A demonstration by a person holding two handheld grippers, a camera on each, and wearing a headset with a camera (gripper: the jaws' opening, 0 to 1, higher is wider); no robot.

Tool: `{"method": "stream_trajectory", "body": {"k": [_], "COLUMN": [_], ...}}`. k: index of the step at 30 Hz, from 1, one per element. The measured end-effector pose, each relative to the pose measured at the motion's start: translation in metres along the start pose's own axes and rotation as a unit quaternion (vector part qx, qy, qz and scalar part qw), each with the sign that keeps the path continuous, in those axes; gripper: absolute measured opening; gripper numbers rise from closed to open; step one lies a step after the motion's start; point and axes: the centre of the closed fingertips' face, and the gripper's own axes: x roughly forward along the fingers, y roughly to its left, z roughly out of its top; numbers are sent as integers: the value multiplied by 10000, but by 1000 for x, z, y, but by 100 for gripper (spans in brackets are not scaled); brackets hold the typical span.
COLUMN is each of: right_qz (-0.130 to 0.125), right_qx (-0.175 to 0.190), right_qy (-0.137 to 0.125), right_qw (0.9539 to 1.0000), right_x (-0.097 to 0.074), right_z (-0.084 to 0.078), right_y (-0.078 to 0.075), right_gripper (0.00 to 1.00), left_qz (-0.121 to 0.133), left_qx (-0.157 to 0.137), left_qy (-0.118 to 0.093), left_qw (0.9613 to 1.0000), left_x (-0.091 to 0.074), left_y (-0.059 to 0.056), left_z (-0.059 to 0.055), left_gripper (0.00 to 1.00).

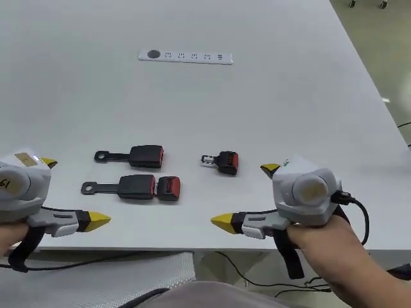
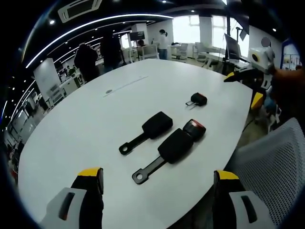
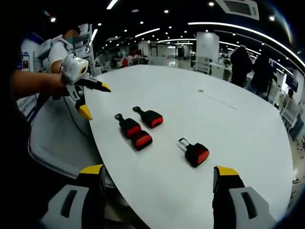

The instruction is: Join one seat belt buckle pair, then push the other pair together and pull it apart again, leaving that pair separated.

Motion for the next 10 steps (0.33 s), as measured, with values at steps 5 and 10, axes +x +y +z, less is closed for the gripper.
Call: {"method": "stream_trajectory", "body": {"k": [5, 10], "right_qz": [9, -1], "right_qx": [21, 7], "right_qy": [13, 32], "right_qw": [10000, 10000], "right_x": [1, -1], "right_z": [-1, -2], "right_y": [0, -1], "right_gripper": [95, 95], "left_qz": [-9, -32], "left_qx": [2, 21], "left_qy": [21, 28], "left_qw": [10000, 10000], "left_x": [1, 3], "left_y": [-1, -4], "left_z": [0, 2], "left_gripper": [98, 98]}}
